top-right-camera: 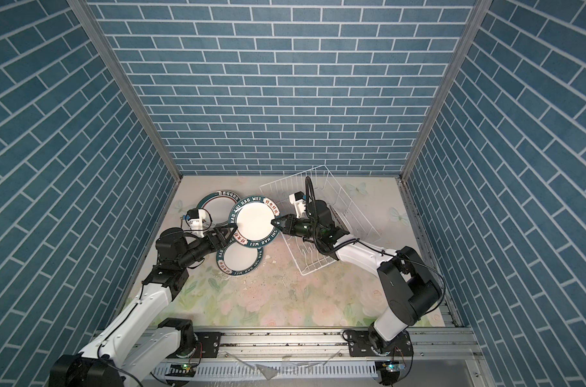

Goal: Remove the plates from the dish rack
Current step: 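Swing the plate toward the left gripper and close left on its rim, then lower the plate onto the green-rimmed stack with left while right returns to the rack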

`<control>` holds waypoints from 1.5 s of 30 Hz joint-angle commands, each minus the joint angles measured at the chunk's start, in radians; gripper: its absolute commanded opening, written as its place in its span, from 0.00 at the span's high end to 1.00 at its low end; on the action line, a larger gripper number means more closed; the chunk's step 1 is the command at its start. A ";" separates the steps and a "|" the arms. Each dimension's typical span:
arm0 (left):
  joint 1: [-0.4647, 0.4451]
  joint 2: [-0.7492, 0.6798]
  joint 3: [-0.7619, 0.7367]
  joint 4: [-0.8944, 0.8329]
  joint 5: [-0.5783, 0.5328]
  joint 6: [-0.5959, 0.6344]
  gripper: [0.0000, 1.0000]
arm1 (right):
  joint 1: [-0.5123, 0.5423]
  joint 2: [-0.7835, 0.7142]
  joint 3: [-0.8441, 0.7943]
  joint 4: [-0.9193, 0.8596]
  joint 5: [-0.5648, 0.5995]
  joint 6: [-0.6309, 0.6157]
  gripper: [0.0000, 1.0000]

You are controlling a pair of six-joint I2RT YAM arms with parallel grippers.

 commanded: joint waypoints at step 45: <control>0.046 -0.128 0.308 -0.801 -0.174 0.160 1.00 | 0.031 -0.186 0.289 -0.908 0.465 -0.695 0.62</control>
